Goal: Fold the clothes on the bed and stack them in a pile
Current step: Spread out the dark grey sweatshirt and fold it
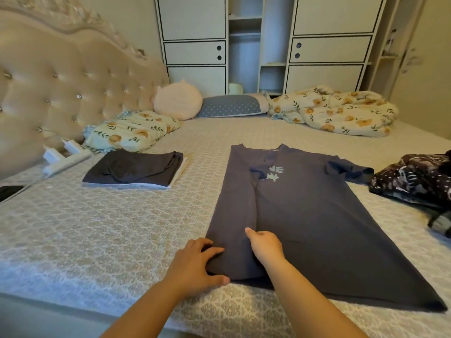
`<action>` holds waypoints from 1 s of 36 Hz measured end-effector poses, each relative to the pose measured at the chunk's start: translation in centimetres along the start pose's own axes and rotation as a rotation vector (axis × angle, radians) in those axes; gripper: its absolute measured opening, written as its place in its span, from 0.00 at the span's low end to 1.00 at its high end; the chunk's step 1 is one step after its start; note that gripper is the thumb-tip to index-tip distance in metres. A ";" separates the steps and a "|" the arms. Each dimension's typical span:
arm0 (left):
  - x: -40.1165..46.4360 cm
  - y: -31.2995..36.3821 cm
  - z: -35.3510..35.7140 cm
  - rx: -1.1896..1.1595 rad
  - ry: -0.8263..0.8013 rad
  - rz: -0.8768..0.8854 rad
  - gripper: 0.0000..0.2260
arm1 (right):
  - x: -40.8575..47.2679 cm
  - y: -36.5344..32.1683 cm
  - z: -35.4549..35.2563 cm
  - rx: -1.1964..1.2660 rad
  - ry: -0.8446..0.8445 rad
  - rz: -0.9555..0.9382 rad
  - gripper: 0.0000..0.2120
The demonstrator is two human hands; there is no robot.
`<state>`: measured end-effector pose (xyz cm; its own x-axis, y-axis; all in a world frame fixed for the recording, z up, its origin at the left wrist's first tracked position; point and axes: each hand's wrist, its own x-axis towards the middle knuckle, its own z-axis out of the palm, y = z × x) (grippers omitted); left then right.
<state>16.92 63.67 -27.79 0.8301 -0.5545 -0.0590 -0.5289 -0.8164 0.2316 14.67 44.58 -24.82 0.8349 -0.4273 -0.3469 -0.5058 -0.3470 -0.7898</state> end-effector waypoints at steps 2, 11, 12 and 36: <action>-0.1 -0.5 0.4 -0.024 0.070 0.043 0.31 | 0.3 -0.2 0.2 -0.074 0.032 0.019 0.19; -0.6 -2.6 -0.5 0.004 0.110 0.194 0.15 | 0.3 0.4 -0.3 -0.241 0.180 -0.105 0.10; -0.6 -2.5 -0.9 0.001 0.054 0.194 0.15 | 0.3 0.8 -0.6 -0.333 0.210 -0.112 0.10; 31.4 0.0 -2.3 -0.007 0.223 -0.345 0.22 | 25.9 -5.2 -7.8 -0.256 0.220 -0.065 0.15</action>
<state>43.41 46.63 -27.38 0.9768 -0.1997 0.0773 -0.2127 -0.9467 0.2419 37.24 28.85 -25.75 0.8142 -0.5578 -0.1607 -0.5146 -0.5655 -0.6445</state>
